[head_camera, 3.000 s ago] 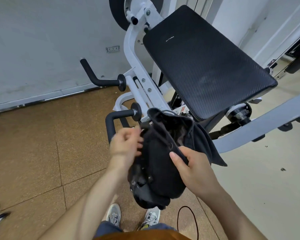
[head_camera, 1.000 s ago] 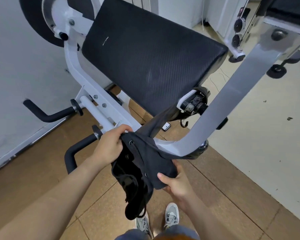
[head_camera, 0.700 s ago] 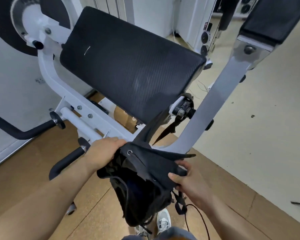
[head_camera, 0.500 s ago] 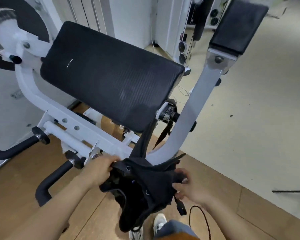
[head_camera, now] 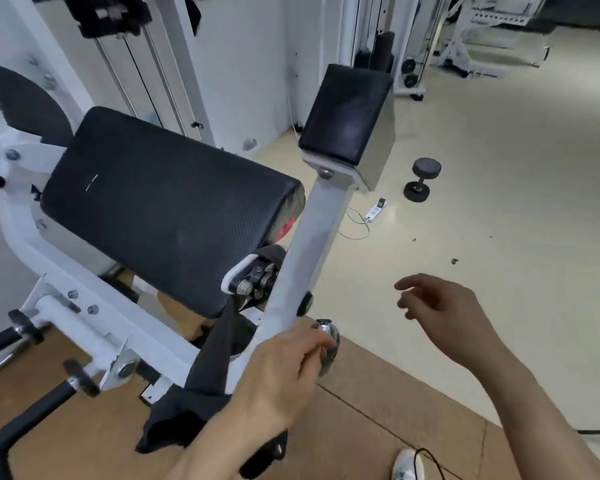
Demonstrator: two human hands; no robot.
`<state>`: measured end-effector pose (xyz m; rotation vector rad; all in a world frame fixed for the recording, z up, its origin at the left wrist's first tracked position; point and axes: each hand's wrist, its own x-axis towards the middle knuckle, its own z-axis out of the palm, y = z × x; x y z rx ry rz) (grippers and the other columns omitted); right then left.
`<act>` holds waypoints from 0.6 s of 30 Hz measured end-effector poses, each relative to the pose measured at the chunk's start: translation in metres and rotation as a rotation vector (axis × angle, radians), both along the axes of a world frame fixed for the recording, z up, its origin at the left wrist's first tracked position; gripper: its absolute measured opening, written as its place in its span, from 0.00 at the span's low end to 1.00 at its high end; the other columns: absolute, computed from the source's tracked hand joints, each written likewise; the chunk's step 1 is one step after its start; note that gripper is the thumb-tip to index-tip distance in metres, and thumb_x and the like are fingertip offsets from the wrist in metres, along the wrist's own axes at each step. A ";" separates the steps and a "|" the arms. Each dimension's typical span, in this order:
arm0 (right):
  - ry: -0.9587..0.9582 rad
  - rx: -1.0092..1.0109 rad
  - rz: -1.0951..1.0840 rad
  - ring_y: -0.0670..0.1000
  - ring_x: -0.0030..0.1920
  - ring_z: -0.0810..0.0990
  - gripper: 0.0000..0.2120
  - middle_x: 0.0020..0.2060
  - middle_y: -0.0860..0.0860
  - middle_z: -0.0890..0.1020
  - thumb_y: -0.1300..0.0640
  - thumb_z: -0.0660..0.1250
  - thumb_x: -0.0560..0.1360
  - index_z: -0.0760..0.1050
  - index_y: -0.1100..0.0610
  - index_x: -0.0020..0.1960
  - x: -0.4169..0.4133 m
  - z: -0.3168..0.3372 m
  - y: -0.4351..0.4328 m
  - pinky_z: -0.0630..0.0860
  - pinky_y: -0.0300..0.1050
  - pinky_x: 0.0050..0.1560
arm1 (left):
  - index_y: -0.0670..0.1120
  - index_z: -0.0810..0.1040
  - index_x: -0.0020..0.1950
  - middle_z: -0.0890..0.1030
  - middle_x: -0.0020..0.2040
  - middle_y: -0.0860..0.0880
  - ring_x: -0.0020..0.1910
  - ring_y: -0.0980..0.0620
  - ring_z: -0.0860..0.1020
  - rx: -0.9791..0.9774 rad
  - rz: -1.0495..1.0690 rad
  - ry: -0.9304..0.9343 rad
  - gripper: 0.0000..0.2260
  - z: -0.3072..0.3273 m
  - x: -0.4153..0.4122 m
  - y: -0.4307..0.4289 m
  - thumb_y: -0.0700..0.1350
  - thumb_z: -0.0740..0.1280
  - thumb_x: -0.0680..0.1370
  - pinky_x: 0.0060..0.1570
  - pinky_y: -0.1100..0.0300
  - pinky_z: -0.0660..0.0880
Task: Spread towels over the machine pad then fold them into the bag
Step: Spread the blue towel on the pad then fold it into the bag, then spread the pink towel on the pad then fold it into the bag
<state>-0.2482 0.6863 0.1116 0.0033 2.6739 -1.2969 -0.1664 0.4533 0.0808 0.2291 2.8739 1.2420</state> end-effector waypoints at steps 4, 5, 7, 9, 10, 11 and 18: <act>0.097 -0.111 0.106 0.45 0.42 0.83 0.09 0.39 0.45 0.84 0.57 0.65 0.76 0.79 0.44 0.50 -0.072 0.019 0.055 0.78 0.44 0.47 | 0.56 0.79 0.60 0.77 0.52 0.64 0.51 0.71 0.73 0.020 0.066 0.008 0.12 0.002 -0.064 0.104 0.43 0.61 0.81 0.48 0.76 0.67; 0.116 -0.150 0.115 0.46 0.43 0.83 0.08 0.40 0.46 0.84 0.57 0.66 0.76 0.79 0.44 0.51 -0.090 0.025 0.070 0.77 0.44 0.48 | 0.56 0.77 0.61 0.77 0.54 0.63 0.53 0.70 0.72 0.044 0.084 -0.011 0.13 0.005 -0.083 0.127 0.43 0.60 0.81 0.49 0.76 0.67; 0.102 -0.273 0.124 0.49 0.43 0.83 0.08 0.41 0.48 0.84 0.57 0.67 0.77 0.79 0.46 0.52 -0.123 0.041 0.096 0.77 0.45 0.47 | 0.58 0.75 0.63 0.76 0.56 0.63 0.55 0.68 0.72 0.096 0.138 -0.020 0.14 0.016 -0.120 0.167 0.43 0.59 0.82 0.49 0.75 0.69; 0.023 -0.450 0.132 0.49 0.43 0.83 0.07 0.43 0.50 0.85 0.57 0.66 0.78 0.79 0.48 0.53 -0.155 0.059 0.118 0.77 0.46 0.46 | 0.60 0.74 0.61 0.77 0.54 0.62 0.54 0.66 0.74 0.149 0.210 0.002 0.15 0.031 -0.159 0.198 0.43 0.60 0.81 0.48 0.74 0.70; -0.007 -0.515 0.145 0.48 0.42 0.83 0.07 0.44 0.50 0.86 0.57 0.65 0.79 0.79 0.49 0.54 -0.172 0.068 0.126 0.77 0.45 0.45 | 0.61 0.74 0.59 0.78 0.52 0.62 0.51 0.64 0.75 0.194 0.249 0.002 0.14 0.039 -0.178 0.210 0.42 0.60 0.81 0.46 0.72 0.71; -0.009 -0.541 0.166 0.47 0.42 0.83 0.07 0.44 0.50 0.86 0.56 0.65 0.79 0.79 0.49 0.55 -0.190 0.076 0.133 0.77 0.43 0.46 | 0.62 0.75 0.56 0.79 0.50 0.61 0.47 0.61 0.76 0.258 0.286 0.004 0.14 0.046 -0.198 0.220 0.42 0.60 0.80 0.45 0.69 0.71; 0.148 -0.383 0.380 0.42 0.58 0.77 0.16 0.56 0.43 0.80 0.45 0.66 0.77 0.73 0.41 0.65 -0.316 0.095 0.133 0.73 0.42 0.58 | 0.54 0.74 0.62 0.76 0.55 0.58 0.50 0.65 0.74 0.163 0.423 0.116 0.14 0.059 -0.329 0.251 0.40 0.61 0.79 0.50 0.66 0.70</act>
